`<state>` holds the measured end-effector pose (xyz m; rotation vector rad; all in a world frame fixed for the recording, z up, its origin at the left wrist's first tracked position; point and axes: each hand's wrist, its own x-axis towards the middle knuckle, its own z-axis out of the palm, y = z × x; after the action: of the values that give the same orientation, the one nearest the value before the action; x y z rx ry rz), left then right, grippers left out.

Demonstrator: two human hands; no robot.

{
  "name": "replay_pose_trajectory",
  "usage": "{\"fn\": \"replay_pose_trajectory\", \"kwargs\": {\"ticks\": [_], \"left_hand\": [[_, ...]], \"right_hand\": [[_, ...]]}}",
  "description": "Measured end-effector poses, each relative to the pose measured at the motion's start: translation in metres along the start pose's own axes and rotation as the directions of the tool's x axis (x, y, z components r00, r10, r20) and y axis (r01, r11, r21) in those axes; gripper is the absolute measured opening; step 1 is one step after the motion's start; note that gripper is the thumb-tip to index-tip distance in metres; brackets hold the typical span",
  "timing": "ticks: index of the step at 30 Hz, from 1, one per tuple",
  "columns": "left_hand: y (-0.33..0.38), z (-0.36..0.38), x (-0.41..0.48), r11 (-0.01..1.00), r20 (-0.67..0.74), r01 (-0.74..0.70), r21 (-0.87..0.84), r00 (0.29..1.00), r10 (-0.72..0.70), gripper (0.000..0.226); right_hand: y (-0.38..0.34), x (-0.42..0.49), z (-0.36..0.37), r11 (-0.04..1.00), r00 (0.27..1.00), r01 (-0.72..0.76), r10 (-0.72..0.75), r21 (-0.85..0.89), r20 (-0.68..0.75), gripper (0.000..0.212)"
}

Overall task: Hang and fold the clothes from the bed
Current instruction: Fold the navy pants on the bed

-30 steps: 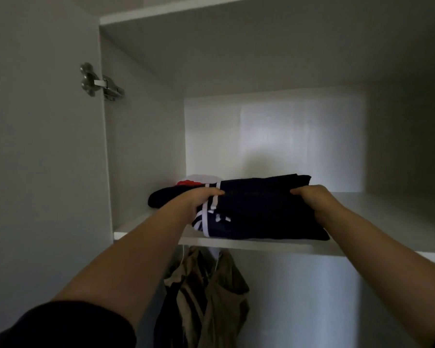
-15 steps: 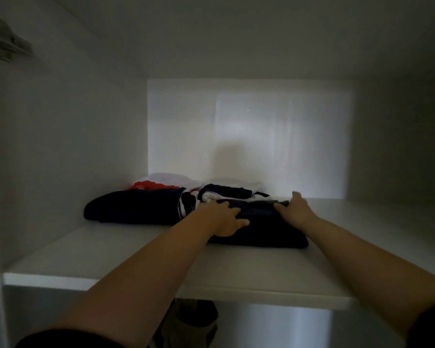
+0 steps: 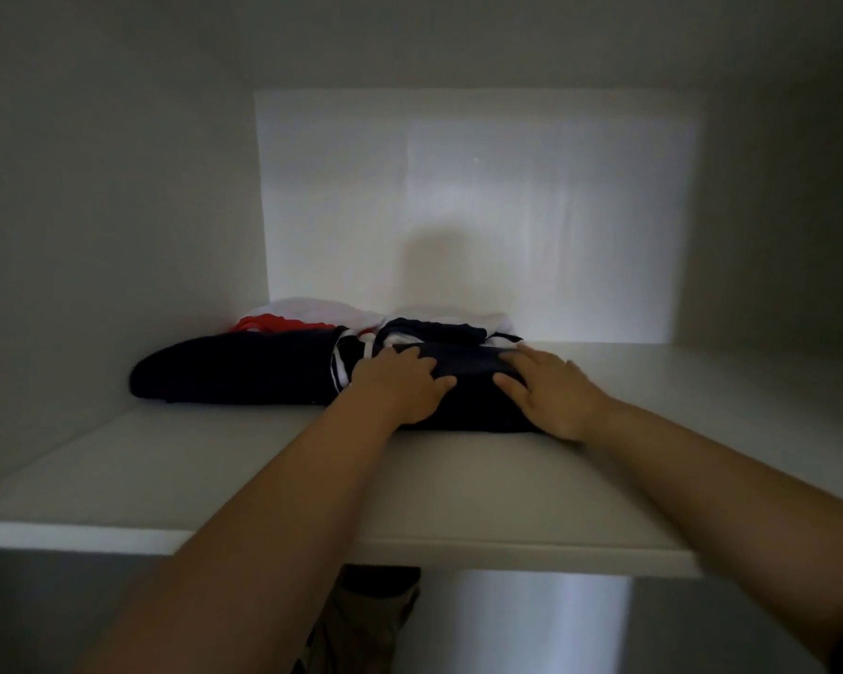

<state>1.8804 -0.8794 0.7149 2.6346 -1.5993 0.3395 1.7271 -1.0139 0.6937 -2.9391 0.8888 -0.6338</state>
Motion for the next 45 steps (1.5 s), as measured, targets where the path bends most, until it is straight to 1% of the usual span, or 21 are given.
{"fn": "replay_pose_trajectory", "kwargs": {"ticks": [3, 7, 9, 10, 12, 17, 19, 21, 22, 25, 28, 30, 34, 37, 39, 42, 45], "left_hand": [[0.003, 0.003, -0.001, 1.000, -0.013, 0.013, 0.008, 1.000, -0.013, 0.062], [0.002, 0.003, -0.002, 0.999, -0.037, 0.012, -0.040, 0.999, -0.013, 0.060], [-0.001, 0.007, -0.001, 0.995, -0.041, 0.025, -0.092, 0.999, -0.029, 0.060], [-0.003, 0.007, -0.001, 0.994, -0.047, 0.029, -0.105, 0.998, -0.034, 0.060], [-0.008, 0.005, 0.002, 0.994, -0.057, 0.008, -0.105, 0.998, -0.014, 0.060], [0.004, -0.004, -0.014, 0.995, -0.110, -0.079, -0.054, 0.991, 0.073, 0.055], [0.018, -0.004, -0.030, 0.991, -0.193, -0.135, -0.010, 0.972, 0.130, 0.059], [0.029, -0.009, -0.052, 0.979, -0.328, -0.206, 0.000, 0.925, 0.195, 0.064], [0.033, -0.012, -0.059, 0.971, -0.388, -0.239, -0.010, 0.896, 0.216, 0.065], [0.042, -0.032, -0.099, 0.953, -0.476, -0.302, -0.015, 0.840, 0.259, 0.062], [0.060, -0.052, -0.145, 0.936, -0.543, -0.351, 0.011, 0.784, 0.300, 0.061], [0.080, -0.064, -0.179, 0.923, -0.578, -0.383, 0.028, 0.748, 0.327, 0.061], [0.144, -0.081, -0.264, 0.874, -0.567, -0.485, 0.037, 0.710, 0.418, 0.063], [0.204, -0.080, -0.343, 0.806, -0.578, -0.591, 0.001, 0.658, 0.483, 0.065], [0.248, -0.076, -0.395, 0.759, -0.581, -0.650, -0.036, 0.632, 0.513, 0.066], [0.314, -0.067, -0.472, 0.669, -0.572, -0.740, -0.073, 0.580, 0.580, 0.069], [0.380, -0.060, -0.544, 0.559, -0.567, -0.821, -0.119, 0.518, 0.640, 0.068]], "right_hand": [[-0.001, -0.001, 0.003, 0.997, 0.997, 0.021, -0.026, 0.078, 0.067, 0.050], [-0.001, -0.006, -0.002, 0.997, 1.000, 0.011, -0.010, 0.082, -0.007, 0.048], [0.004, -0.008, -0.004, 0.995, 0.999, -0.032, 0.031, 0.098, 0.005, 0.048], [0.005, -0.010, -0.005, 0.995, 0.998, -0.050, 0.047, 0.082, 0.037, 0.049], [0.006, -0.012, -0.007, 0.996, 0.994, -0.073, 0.069, 0.049, 0.083, 0.050], [-0.010, -0.028, -0.011, 0.993, 0.993, -0.113, 0.113, 0.012, 0.037, 0.045], [-0.018, -0.045, -0.015, 0.992, 0.992, -0.123, 0.122, 0.027, 0.014, 0.043], [-0.029, -0.068, -0.025, 0.991, 0.992, -0.124, 0.125, 0.043, -0.033, 0.042], [-0.032, -0.077, -0.030, 0.992, 0.991, -0.121, 0.122, 0.022, -0.062, 0.042], [-0.048, -0.121, -0.059, 0.982, 0.979, -0.112, 0.082, -0.155, -0.184, 0.044], [-0.058, -0.177, -0.090, 0.945, 0.968, -0.137, 0.064, -0.296, -0.244, 0.045], [-0.061, -0.222, -0.109, 0.925, 0.958, -0.187, 0.097, -0.331, -0.268, 0.046], [-0.061, -0.342, -0.144, 0.860, 0.939, -0.304, 0.197, -0.411, -0.282, 0.052], [-0.062, -0.450, -0.171, 0.806, 0.925, -0.370, 0.274, -0.462, -0.263, 0.057], [-0.062, -0.526, -0.186, 0.773, 0.901, -0.428, 0.327, -0.468, -0.285, 0.058], [-0.067, -0.641, -0.199, 0.702, 0.847, -0.531, 0.441, -0.475, -0.296, 0.058], [-0.065, -0.747, -0.211, 0.594, 0.785, -0.607, 0.552, -0.528, -0.281, 0.060]]}}
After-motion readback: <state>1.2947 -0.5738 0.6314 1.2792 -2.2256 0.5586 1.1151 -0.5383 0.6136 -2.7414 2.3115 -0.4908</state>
